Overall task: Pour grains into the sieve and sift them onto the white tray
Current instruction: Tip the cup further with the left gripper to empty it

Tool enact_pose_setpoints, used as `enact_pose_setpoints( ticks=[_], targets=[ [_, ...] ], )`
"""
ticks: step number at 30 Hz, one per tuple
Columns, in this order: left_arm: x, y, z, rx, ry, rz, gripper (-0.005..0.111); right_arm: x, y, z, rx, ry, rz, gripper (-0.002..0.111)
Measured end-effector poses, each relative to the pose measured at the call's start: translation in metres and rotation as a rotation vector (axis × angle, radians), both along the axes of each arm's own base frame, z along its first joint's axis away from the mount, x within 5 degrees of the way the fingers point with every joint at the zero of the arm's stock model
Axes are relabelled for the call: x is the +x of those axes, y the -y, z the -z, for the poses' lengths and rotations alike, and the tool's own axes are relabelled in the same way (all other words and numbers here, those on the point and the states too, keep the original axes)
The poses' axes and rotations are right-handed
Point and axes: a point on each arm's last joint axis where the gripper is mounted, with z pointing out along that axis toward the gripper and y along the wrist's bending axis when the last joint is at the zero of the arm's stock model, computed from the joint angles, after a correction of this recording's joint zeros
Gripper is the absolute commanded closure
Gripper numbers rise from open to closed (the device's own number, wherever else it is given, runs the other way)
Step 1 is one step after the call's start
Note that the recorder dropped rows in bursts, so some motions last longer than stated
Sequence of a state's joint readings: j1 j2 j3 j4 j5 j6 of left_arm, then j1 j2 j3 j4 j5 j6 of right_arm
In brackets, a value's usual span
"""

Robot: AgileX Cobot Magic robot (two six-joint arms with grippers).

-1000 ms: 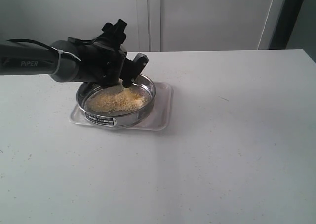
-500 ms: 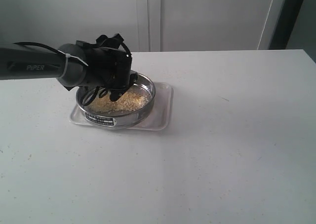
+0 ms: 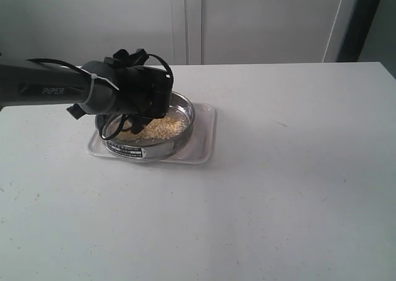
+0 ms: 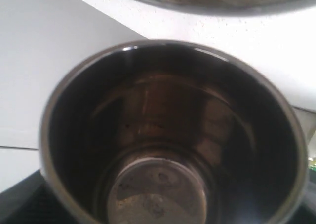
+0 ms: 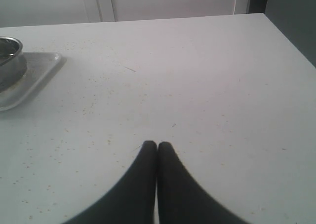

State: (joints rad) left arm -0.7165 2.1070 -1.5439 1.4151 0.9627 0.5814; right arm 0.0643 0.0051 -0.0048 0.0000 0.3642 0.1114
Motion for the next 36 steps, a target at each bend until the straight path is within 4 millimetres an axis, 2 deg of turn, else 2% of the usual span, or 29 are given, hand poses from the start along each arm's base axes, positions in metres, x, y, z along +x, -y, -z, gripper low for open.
enact_pose_setpoints(
  ticks=[15,20,28,36],
  targets=[
    [-0.009,0.005,-0.001,0.022,0.0,-0.04,0.107,0.0,0.0,0.0,0.0,0.0,0.0,0.108],
    [-0.009,0.006,0.0,-0.022,0.021,-0.046,0.107,0.0,0.0,0.0,0.0,0.0,0.0,0.108],
    [-0.015,0.003,-0.005,0.037,0.053,-0.11,0.107,0.0,0.0,0.0,0.0,0.0,0.0,0.108],
    [-0.012,0.017,-0.004,-0.042,0.058,0.004,0.107,0.0,0.0,0.0,0.0,0.0,0.0,0.108]
  ],
)
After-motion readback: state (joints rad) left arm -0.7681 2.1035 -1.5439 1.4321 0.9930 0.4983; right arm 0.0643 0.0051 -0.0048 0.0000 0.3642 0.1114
